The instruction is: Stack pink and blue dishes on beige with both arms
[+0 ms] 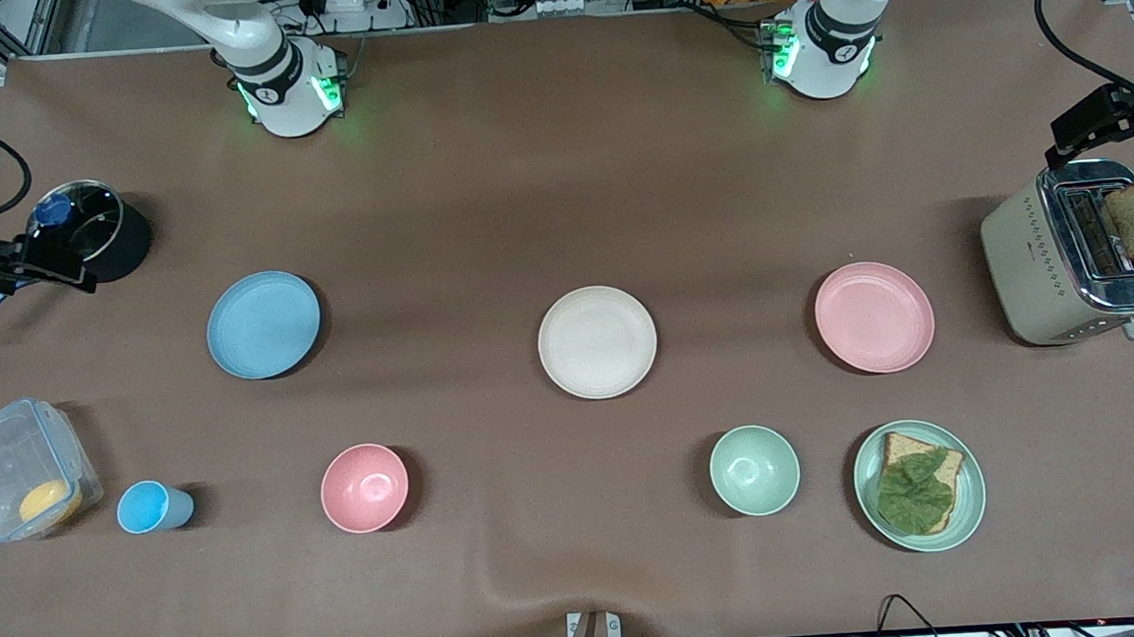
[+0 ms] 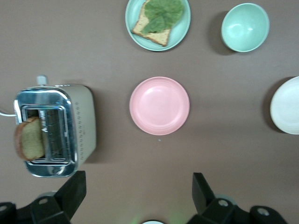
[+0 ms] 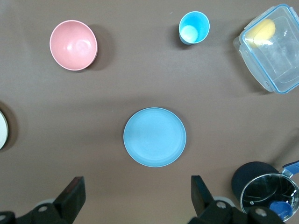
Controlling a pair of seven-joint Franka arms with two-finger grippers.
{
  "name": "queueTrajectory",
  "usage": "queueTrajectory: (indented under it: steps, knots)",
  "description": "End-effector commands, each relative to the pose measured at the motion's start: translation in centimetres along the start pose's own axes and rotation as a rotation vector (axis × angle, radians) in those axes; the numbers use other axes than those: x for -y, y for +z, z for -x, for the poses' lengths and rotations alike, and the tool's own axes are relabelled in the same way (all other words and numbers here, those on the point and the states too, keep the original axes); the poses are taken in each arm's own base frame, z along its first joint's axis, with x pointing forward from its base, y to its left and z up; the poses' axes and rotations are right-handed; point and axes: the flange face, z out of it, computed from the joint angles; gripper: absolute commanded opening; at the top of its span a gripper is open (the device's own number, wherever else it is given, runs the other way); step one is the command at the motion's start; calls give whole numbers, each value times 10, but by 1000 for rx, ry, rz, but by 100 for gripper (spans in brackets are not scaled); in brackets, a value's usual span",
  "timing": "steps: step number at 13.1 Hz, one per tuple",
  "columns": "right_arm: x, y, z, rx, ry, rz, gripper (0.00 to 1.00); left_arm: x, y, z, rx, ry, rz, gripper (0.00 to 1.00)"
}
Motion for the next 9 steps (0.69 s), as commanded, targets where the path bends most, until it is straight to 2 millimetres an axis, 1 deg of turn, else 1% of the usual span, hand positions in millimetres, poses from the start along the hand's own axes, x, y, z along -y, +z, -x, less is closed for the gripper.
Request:
queueTrajectory:
  steps: [1,4,6,8,9]
  knots:
    - [-2,-1,3,-4,8,9,100,-14,-8,2,-1,16,-49,100]
    - [-2,-1,3,-4,8,8,100,-15,-8,1,-1,19,-38,100]
    - [-4,0,3,-1,13,6,100,-8,-4,1,8,24,-35,100]
    - [-8,0,2,0,20,3,100,-7,32,-8,62,16,-22,100]
    - [-10,2,3,4,23,3,100,-7,57,-14,73,8,-24,100]
